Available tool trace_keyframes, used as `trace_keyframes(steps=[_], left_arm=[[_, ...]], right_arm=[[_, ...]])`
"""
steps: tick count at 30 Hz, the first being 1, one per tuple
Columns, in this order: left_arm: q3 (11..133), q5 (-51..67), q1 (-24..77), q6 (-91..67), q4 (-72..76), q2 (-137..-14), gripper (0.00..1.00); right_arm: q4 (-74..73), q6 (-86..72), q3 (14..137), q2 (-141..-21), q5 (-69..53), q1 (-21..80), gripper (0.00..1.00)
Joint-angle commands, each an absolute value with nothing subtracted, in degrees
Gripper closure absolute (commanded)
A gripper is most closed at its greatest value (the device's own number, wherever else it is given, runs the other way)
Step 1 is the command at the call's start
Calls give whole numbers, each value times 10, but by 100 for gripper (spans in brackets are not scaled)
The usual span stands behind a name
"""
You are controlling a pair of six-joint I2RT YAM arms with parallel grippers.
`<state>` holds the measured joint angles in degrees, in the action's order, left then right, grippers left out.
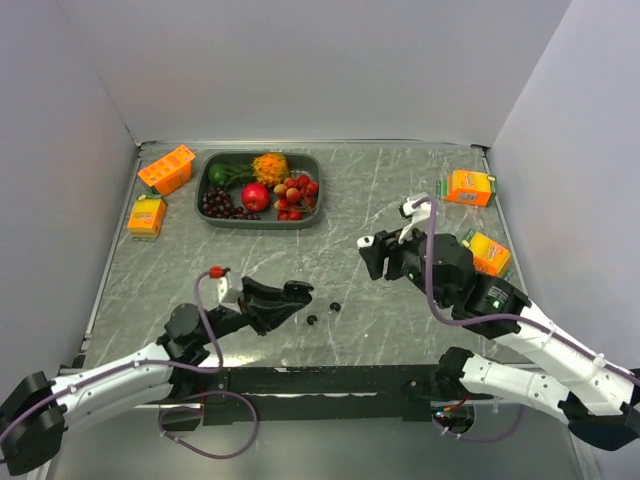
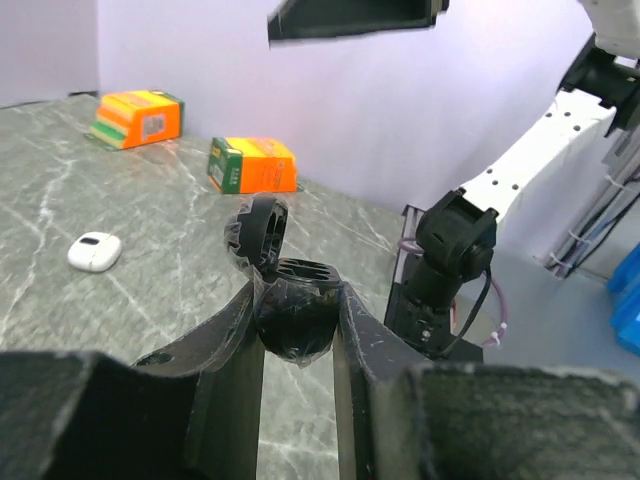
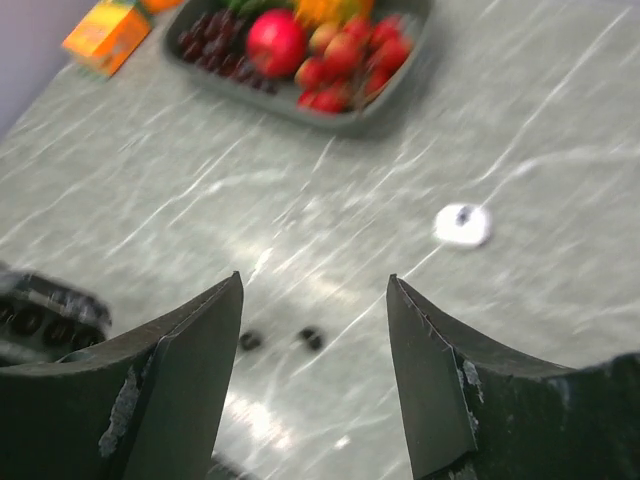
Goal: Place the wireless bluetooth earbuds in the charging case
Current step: Pick up the earbud from the center of the board.
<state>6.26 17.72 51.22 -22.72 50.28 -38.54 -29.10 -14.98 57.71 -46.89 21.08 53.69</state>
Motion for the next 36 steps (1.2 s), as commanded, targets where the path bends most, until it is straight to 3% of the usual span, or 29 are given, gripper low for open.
trace_keyframes(steps=[1,8,21,36], left_arm=[[19,117,512,-258,571,-313,99],[9,54,515,-243,497,-236,99],[16,10,555,-226,436,-191,99],[19,2,569,-217,429,-200,99]], right_arm=[[-308,-275,537,-525,71,512,34],[-269,-329,489,-631,-26,502,44],[-209,-309,456,-750,-21,496,58],[-199,-269,490,-850,-1,452,61]])
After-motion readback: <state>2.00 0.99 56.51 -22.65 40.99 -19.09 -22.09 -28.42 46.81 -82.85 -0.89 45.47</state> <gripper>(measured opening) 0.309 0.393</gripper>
